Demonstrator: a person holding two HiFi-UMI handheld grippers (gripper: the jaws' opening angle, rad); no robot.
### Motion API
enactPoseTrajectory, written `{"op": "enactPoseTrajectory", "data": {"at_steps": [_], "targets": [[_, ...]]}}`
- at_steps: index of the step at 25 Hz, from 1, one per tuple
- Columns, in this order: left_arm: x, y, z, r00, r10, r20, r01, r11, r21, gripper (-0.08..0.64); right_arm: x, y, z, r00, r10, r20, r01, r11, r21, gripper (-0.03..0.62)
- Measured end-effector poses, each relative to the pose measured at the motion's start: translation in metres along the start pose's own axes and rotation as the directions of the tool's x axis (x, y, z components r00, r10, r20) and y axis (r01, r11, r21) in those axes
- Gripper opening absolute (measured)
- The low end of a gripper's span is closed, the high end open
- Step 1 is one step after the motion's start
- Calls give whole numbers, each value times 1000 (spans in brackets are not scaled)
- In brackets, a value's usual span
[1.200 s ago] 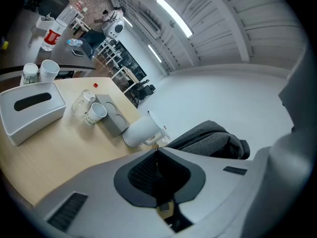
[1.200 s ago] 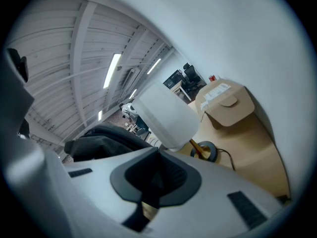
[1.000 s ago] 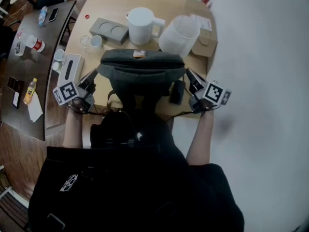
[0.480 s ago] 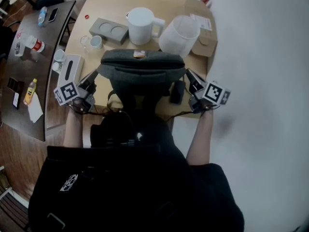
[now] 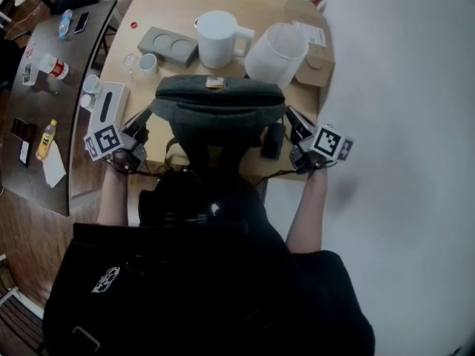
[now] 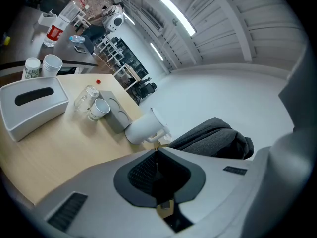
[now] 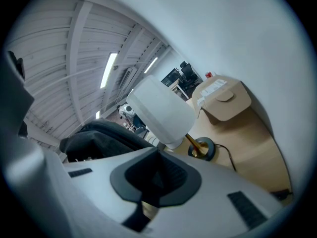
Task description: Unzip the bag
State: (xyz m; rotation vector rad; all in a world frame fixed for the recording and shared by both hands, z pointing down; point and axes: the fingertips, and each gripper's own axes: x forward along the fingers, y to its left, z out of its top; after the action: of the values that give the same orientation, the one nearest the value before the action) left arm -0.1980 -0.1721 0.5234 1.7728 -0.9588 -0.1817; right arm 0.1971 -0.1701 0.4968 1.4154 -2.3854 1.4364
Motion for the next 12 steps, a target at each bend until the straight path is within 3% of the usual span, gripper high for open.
{"op": "enactPoseTrajectory", "data": {"at_steps": [12], "targets": [[1,5,-4,1000,19,-7,-19,1000,-5,6,1,-4,-3,1000,-4,-8,4,1000,10,12]]}}
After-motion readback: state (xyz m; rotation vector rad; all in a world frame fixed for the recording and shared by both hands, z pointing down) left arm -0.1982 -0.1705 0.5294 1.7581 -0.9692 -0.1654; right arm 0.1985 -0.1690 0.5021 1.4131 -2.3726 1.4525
